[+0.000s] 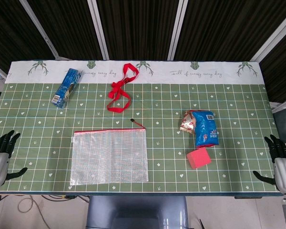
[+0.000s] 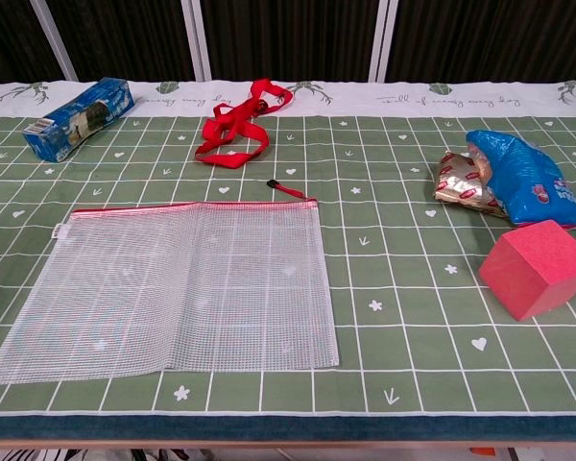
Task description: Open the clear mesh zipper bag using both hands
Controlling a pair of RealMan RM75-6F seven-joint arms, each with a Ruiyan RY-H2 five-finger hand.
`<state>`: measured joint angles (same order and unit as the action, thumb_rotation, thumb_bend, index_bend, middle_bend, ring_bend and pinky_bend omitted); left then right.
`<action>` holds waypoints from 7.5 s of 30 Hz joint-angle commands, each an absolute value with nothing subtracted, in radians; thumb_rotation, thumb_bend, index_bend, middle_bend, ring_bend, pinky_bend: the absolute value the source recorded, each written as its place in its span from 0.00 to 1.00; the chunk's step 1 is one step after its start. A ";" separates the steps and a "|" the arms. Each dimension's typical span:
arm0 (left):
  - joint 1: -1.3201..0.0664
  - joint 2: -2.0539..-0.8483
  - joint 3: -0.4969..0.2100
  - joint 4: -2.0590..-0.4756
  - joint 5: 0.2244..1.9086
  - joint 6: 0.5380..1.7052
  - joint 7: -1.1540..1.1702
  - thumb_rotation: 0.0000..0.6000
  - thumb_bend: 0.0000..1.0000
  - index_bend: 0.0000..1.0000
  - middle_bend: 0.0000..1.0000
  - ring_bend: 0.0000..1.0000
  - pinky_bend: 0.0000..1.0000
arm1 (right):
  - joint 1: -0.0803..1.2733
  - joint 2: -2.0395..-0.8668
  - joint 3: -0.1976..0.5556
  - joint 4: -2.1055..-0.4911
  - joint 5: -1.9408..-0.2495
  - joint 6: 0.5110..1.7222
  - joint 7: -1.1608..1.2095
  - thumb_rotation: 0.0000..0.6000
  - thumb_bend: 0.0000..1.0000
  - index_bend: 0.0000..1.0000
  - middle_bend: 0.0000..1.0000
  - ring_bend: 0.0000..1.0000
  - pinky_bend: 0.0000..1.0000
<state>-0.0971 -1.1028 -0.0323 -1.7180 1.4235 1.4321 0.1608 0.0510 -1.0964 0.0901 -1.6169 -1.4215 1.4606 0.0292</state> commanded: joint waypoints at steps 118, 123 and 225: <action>-1.334 -2.190 -0.454 -0.559 0.624 0.714 0.861 1.00 0.44 0.57 0.18 0.00 0.00 | 0.073 -1.086 0.120 -1.673 -1.273 1.341 0.084 1.00 0.23 0.00 0.00 0.00 0.20; -1.328 -2.141 -0.464 -0.652 0.632 0.750 0.871 1.00 0.45 0.57 0.18 0.00 0.00 | 0.071 -1.082 0.120 -1.683 -1.273 1.344 0.089 1.00 0.23 0.00 0.00 0.00 0.20; -1.471 -1.579 -0.452 -1.556 0.369 1.074 0.854 1.00 0.46 0.59 0.19 0.00 0.00 | 0.895 -1.450 0.671 -1.974 -0.029 1.306 -0.152 1.00 0.48 0.58 0.09 0.00 0.20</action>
<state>-1.4709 -1.5793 -0.4524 -1.5557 0.3691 1.0739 0.8544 0.8954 -1.4494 0.6707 -1.9746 -0.0293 1.3061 -0.1513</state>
